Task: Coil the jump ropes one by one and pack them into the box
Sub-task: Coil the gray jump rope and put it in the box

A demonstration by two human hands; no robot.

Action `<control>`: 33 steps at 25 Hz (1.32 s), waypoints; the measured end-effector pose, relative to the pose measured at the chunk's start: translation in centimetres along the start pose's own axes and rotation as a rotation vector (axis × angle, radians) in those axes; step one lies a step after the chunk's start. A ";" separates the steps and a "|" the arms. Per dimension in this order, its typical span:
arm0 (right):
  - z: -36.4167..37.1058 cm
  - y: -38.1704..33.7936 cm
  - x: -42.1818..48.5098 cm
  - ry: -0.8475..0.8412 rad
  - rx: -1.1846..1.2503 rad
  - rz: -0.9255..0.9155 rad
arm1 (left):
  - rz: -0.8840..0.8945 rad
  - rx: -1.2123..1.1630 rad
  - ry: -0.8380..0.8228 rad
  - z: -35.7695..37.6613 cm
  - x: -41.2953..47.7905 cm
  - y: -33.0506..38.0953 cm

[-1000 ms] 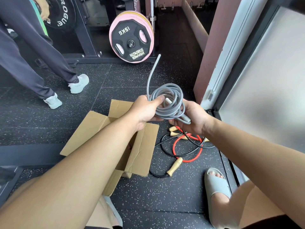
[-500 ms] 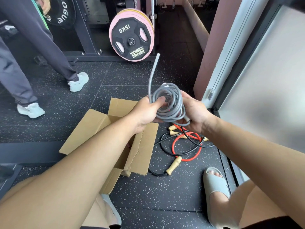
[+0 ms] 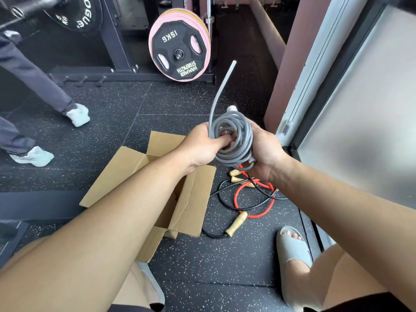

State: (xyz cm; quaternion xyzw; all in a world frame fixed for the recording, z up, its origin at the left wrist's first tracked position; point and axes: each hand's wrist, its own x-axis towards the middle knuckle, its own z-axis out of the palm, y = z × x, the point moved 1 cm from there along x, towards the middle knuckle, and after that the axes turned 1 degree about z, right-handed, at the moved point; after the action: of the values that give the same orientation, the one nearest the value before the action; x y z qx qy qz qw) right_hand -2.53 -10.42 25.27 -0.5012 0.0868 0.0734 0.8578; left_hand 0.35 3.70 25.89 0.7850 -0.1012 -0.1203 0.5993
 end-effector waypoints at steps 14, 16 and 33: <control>-3.4 -1.2 2.1 0.354 -0.128 0.037 | -0.264 -0.673 0.236 -3.5 0.8 0.5; -3.0 -1.2 2.1 0.344 -0.152 0.042 | -0.270 -0.701 0.278 -3.6 0.7 0.6; -2.0 0.9 0.9 -0.158 -1.001 -0.149 | -0.214 -0.422 0.230 -2.7 0.6 0.9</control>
State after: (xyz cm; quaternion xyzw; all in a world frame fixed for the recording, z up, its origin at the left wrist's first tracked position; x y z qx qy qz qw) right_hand -2.00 -11.68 23.35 -0.8483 -0.0599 0.0823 0.5196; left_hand 1.77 5.71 27.37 0.6572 0.0787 -0.1115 0.7412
